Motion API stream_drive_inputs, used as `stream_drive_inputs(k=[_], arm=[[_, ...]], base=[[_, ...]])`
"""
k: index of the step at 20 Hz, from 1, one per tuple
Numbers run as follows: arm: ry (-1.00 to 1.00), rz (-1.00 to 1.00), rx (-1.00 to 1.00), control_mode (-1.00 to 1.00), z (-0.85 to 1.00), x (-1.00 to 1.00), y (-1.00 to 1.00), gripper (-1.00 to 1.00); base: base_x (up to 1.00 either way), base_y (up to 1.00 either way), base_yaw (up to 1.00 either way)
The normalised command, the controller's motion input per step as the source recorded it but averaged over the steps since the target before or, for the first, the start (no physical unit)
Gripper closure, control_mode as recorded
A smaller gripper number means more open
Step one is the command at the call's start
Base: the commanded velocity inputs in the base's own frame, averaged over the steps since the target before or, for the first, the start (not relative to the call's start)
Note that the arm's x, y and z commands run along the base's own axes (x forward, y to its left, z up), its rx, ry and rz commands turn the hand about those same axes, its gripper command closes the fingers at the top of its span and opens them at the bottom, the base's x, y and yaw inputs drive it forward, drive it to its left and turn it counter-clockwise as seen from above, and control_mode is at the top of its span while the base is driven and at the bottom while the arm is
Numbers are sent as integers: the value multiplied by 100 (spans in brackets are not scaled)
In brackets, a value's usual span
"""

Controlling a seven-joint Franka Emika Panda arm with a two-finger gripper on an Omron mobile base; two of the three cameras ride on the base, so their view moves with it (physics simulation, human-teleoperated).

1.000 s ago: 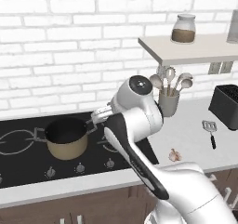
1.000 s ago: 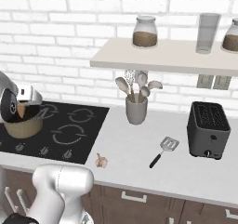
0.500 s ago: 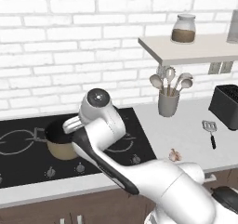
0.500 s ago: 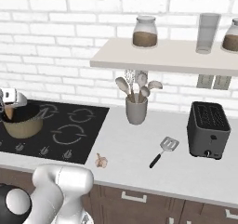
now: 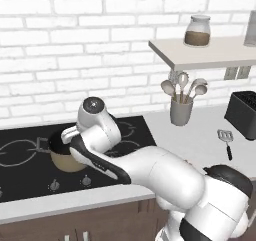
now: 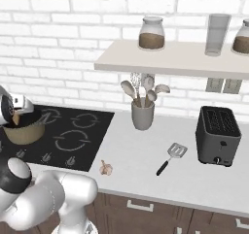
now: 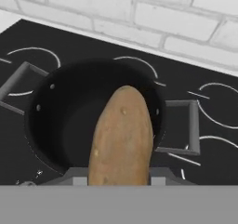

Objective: Put the garlic and sweet potato in the pot. Retrieve the spatula and lightly stir the vegetables in the pot.

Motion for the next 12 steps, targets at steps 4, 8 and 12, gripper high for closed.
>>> stream_drive_inputs(k=[4,8,12], arm=[[1,0,0,-100,-33,34,40,100],[0,0,0,-100,-23,28,33,100],[2,0,0,-100,-27,23,28,100]], base=[[0,0,0],[0,0,0],[0,0,0]])
